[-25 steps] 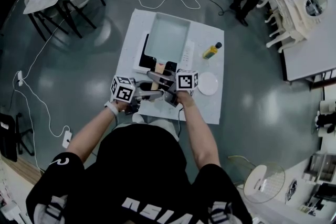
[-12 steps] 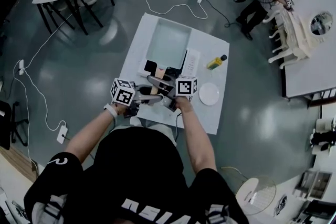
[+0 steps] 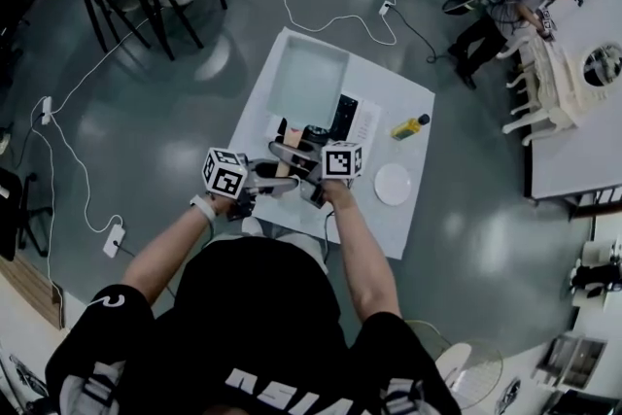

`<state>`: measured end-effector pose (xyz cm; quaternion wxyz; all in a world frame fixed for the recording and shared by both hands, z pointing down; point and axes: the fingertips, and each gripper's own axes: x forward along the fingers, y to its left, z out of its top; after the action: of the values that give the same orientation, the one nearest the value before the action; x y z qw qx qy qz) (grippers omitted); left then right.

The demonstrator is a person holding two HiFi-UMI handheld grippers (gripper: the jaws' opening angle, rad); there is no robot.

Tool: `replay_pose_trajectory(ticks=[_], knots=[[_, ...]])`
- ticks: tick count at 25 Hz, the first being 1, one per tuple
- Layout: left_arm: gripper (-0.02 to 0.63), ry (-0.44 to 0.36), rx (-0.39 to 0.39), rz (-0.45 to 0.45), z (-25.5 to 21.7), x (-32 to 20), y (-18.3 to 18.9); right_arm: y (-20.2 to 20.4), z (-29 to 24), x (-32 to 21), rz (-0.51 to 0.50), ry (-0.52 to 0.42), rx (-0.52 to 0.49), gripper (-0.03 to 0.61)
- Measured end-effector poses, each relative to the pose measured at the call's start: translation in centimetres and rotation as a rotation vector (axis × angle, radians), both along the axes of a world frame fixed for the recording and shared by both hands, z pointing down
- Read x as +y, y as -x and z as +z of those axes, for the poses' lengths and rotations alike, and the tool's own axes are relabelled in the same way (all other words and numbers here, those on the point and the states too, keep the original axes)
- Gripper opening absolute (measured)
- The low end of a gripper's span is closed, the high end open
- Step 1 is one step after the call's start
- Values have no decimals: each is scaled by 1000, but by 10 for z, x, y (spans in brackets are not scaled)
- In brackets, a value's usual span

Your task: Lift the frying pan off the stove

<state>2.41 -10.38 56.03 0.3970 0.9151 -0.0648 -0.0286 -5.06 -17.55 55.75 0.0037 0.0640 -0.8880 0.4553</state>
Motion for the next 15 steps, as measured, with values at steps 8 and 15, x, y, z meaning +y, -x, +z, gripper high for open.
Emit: replay_pose_trajectory(ticks=[8,15], knots=[[169,2,8,-60,0,0,22,24,3,3,-51,6,22,193],[169,-1,10,-104,2,2,46,53,1,10,-105,-8,13,193]])
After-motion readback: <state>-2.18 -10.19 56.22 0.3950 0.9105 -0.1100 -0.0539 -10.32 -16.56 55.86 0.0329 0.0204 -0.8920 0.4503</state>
